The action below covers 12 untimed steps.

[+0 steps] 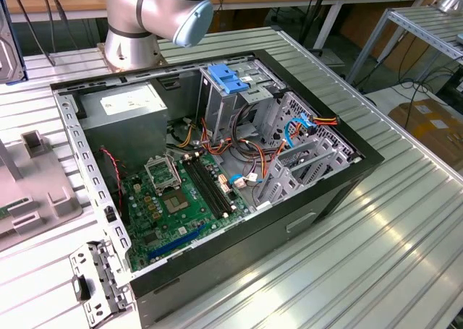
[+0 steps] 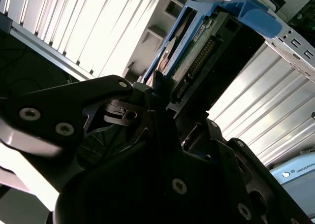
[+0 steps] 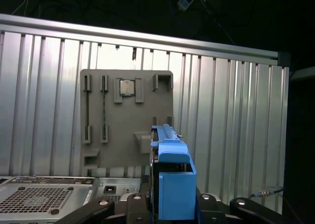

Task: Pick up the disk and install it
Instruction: 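Pick up the disk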

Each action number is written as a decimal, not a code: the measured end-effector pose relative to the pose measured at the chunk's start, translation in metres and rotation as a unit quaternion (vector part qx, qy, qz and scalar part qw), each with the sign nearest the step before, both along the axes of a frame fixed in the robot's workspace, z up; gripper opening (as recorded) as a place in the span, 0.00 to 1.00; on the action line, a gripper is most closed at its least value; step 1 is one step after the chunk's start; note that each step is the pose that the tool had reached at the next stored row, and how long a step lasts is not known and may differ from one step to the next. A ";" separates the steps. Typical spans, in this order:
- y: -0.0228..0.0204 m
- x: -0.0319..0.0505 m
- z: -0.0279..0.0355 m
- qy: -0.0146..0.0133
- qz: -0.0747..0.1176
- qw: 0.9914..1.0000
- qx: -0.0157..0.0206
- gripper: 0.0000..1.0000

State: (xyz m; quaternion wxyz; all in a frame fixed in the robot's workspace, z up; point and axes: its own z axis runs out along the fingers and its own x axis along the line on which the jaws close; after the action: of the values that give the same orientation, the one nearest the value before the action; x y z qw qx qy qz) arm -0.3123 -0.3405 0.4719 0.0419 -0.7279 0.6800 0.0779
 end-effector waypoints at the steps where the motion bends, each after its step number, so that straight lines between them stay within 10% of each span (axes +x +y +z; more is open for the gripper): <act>1: -0.0002 0.0004 0.0000 0.000 0.000 1.000 0.000 0.36; 12: -0.0025 0.0063 0.0000 0.000 0.000 1.000 0.000 0.36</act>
State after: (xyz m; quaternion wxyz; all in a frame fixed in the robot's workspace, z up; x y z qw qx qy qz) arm -0.3059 -0.3430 0.4719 0.0419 -0.7279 0.6800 0.0779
